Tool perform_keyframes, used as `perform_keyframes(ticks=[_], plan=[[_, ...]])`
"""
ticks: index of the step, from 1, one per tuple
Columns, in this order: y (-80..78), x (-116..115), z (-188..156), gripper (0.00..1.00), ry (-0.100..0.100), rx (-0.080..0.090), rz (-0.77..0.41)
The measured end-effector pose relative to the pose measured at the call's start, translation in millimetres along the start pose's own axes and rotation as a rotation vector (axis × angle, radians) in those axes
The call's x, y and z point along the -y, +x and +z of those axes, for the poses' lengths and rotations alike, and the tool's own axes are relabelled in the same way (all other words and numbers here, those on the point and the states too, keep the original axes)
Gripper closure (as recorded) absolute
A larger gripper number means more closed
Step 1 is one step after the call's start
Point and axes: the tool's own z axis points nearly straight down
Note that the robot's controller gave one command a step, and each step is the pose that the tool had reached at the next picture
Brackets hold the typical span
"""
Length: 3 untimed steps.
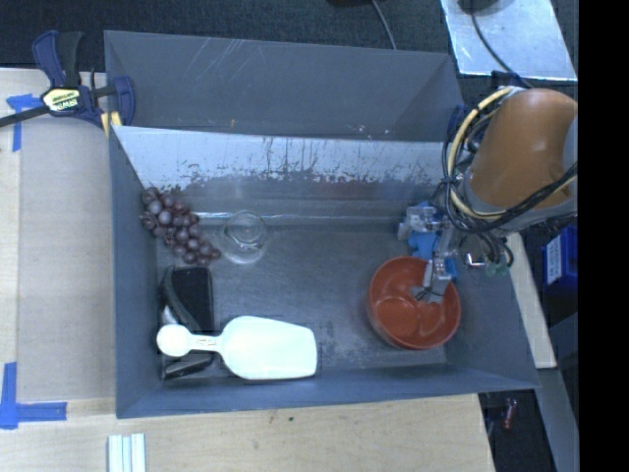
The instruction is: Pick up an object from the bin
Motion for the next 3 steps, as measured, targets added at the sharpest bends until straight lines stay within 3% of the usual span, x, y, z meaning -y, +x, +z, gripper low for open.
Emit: perform_keyframes(ticks=[1, 2, 3], plan=[[1.8, -6, 42, 0.0, 0.0, 0.0, 0.017], [1.2, -12, 48, 0.0, 0.002, 0.007, 0.029], [-4.7, 39, 43, 0.0, 0.005, 0.01, -0.217]])
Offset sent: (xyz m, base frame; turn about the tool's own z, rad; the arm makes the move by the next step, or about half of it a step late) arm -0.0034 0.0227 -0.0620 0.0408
